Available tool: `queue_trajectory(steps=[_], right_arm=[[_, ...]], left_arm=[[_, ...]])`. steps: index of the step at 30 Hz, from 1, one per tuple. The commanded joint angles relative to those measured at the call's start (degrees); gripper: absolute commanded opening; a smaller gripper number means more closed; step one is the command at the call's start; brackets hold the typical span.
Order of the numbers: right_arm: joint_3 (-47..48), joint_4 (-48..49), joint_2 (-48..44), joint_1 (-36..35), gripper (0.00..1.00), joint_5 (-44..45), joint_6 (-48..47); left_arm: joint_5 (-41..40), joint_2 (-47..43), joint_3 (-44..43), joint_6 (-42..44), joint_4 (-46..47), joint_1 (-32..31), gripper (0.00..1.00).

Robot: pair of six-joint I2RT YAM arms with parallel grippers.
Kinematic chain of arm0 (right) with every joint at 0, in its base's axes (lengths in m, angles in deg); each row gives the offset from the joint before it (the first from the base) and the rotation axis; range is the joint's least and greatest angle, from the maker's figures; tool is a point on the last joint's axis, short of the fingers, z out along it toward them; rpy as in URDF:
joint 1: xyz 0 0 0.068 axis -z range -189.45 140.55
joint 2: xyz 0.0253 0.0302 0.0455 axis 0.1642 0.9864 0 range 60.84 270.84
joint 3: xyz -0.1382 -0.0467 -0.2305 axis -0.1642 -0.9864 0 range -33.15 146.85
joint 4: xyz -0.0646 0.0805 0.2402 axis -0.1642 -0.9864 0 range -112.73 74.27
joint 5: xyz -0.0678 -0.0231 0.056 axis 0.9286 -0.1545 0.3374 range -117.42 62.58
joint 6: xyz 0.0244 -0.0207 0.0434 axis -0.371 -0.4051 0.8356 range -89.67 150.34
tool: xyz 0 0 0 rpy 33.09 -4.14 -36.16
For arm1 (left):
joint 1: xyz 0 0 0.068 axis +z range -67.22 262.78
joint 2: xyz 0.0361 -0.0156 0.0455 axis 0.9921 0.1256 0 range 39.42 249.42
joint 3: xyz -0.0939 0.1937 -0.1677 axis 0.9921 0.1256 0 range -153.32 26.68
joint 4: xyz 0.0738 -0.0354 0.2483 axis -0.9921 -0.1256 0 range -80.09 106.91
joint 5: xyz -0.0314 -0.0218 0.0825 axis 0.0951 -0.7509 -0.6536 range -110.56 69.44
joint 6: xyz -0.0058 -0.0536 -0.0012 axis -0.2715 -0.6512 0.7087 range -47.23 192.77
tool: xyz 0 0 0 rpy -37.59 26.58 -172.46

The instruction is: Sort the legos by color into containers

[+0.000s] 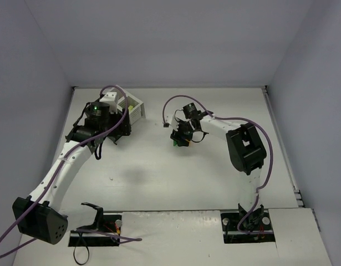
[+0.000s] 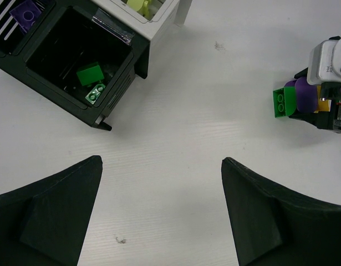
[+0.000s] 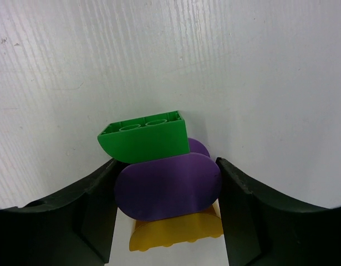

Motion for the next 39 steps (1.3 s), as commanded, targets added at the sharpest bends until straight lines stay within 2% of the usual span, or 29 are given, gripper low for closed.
queue_trajectory(steps=[1, 2, 3, 5, 6, 9, 15, 23, 30, 39], right_arm=[[-1.63, 1.61, -2.48, -0.42, 0.51, 1.05, -0.05], [-2.24, 2.05, -2.57, -0.42, 0.45, 0.70, 0.39], [-2.68, 2.49, -3.18, -0.42, 0.32, 0.52, 0.66], [-3.73, 3.80, -4.24, -0.42, 0.21, -0.61, 1.97], [-5.22, 4.51, -5.98, -0.51, 0.10, -1.06, 2.50], [-9.86, 8.98, -11.59, -1.30, 0.00, -2.37, 5.30], [-17.61, 19.88, -24.01, -6.21, 0.00, -2.29, 12.07], [-25.70, 30.60, -34.82, -11.14, 0.00, -2.82, 18.94], [-28.61, 34.57, -38.26, -13.08, 0.00, -3.17, 20.26], [-30.01, 37.73, -39.66, -13.17, 0.00, -3.08, 20.61]], left_arm=[[1.42, -0.05, -1.55, 0.08, 2.27, -0.19, 0.82], [1.69, -0.05, -1.55, -0.01, 2.27, -0.10, 0.82], [2.13, -0.05, -1.55, -0.10, 2.36, -0.19, 0.82], [3.35, 0.04, -1.55, -0.36, 2.36, -0.10, 0.82], [3.88, 0.04, -1.37, -0.54, 2.62, -0.19, 0.82], [7.29, -0.05, -1.02, -1.15, 3.84, -0.19, 0.82], [18.28, 0.57, 0.39, -3.43, 8.15, -1.76, 0.82], [23.57, 1.80, 0.92, -4.49, 10.79, -7.65, 0.82], [27.88, 3.56, 1.79, -6.51, 13.87, -8.98, 0.82], [29.73, 7.42, 0.65, -7.31, 12.38, -9.59, 0.82]])
